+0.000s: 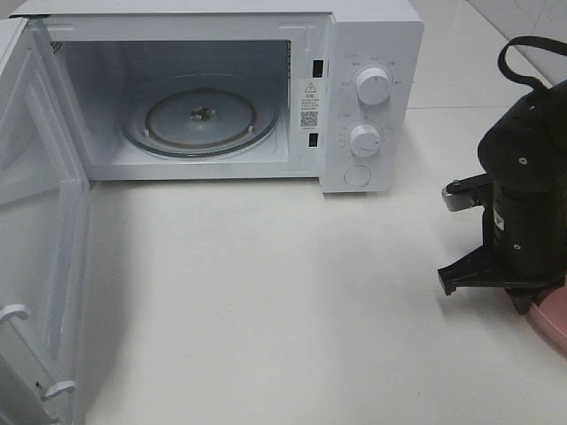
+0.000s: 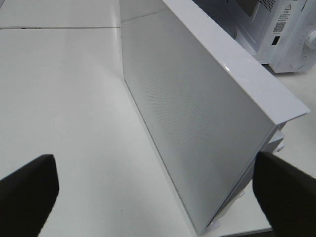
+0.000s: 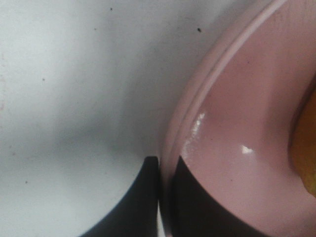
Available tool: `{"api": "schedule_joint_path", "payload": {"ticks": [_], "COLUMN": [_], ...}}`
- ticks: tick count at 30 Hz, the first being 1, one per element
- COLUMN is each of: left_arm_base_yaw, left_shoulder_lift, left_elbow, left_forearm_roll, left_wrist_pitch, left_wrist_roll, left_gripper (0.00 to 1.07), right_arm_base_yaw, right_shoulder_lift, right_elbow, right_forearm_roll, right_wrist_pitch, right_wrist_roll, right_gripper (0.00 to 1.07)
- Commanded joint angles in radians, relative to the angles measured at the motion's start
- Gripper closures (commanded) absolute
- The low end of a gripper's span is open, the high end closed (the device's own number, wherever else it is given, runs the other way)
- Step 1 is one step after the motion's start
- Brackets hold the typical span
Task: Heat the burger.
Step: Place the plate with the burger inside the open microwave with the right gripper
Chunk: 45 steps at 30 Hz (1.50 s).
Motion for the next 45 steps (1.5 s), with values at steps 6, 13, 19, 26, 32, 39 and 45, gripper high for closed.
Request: {"api": "schedule_joint_path", "payload": {"ticks": [6, 13, 19, 26, 32, 39, 45], "left_arm_base_yaw": [-0.005, -0.005, -0.005, -0.005, -0.005, -0.005, -0.005], "left_shoulder_lift": [0.001, 0.001, 0.001, 0.001, 0.001, 0.001, 0.001], "left_elbow": [0.002, 0.002, 0.002, 0.002, 0.002, 0.002, 0.002], "left_forearm_roll": [-0.003, -0.003, -0.003, -0.003, -0.003, -0.003, -0.003], "left_wrist_pitch": [-0.006, -0.006, -0.006, -0.006, -0.006, -0.006, -0.006], "left_wrist_roll": [-0.003, -0.003, -0.003, -0.003, -0.003, -0.003, -0.003], "left_gripper": [0.06, 0.06, 0.06, 0.06, 0.06, 0.06, 0.06], "right_arm_base_yaw": [0.018, 0.038, 0.081, 0.134, 0.170, 0.229, 0.296], "right_shoulder_lift": [0.001, 0.001, 0.001, -0.038, -0.100, -0.152, -0.216], "right_elbow": [0.006, 0.006, 0.006, 0.023, 0.071, 0.134, 0.177], "right_forearm_roll": [-0.111, -0.164, -0.186, -0.182, -0.181, -0.175, -0.168], "right_wrist_pitch": [0.076, 0.132, 0.184, 0.204, 0.213, 0.229, 0.247], "right_wrist_roll": [0.086, 0.105, 0.121, 0.119, 0.119, 0.131, 0.137], "right_gripper": [1.07, 1.07, 1.07, 1.07, 1.07, 1.07, 1.07]}}
